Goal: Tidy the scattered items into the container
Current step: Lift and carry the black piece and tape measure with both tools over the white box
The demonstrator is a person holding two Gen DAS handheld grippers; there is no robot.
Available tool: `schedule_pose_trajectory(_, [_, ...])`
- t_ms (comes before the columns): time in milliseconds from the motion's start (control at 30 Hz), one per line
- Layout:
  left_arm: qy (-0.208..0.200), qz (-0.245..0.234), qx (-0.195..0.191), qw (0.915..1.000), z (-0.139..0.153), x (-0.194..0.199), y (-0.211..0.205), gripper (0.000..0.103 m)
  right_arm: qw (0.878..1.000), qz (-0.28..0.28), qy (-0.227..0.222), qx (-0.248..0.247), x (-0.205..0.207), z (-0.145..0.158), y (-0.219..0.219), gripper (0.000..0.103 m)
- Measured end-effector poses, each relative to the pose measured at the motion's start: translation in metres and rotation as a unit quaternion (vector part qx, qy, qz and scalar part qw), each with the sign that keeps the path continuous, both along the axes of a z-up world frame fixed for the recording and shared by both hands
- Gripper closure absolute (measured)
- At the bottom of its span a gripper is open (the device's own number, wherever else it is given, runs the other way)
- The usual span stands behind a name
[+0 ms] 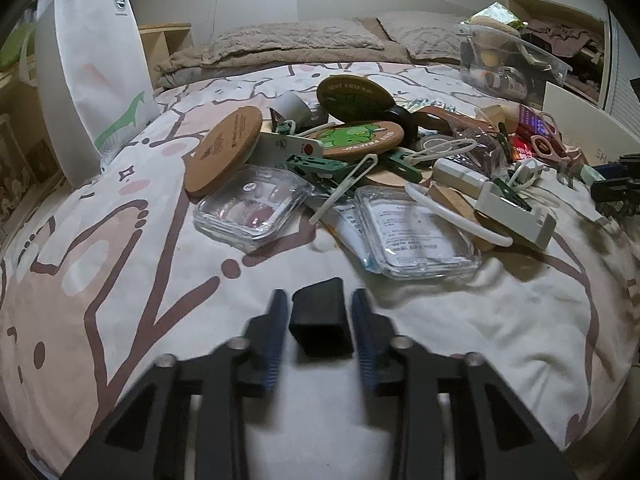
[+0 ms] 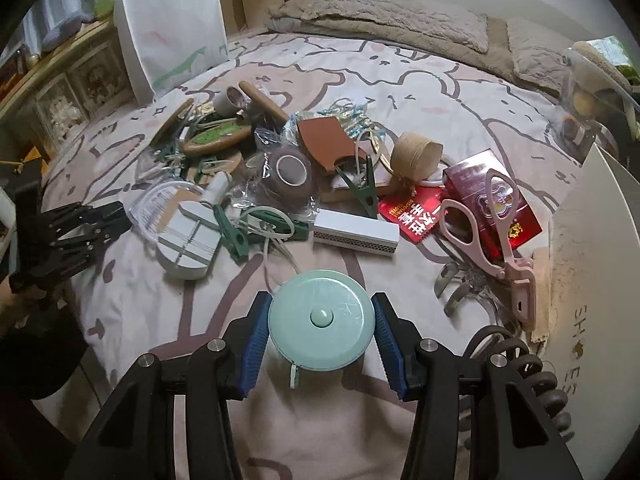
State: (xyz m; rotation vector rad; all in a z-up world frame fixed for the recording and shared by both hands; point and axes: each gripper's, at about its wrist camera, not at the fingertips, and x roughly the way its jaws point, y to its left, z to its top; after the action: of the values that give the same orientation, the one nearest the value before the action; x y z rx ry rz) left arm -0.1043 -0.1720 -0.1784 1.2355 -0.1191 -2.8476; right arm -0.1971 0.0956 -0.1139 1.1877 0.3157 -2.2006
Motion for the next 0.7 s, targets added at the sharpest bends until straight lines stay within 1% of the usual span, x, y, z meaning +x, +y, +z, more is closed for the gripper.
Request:
schedule_pose_trajectory(267, [-0.01,0.003,-0.004,0.9999,0.006,-0.004,0.009,0.08,1.0,0.005,0.008,0.0,0.008,0.008,0.001,0.052])
schedule_pose_trajectory(700, [0.007,0.01,0.002,0.9999,0.029,-0.008,0.022,0.08,0.999,-0.01,0.042,-0.019,0.017,0.038,0.013,0.052])
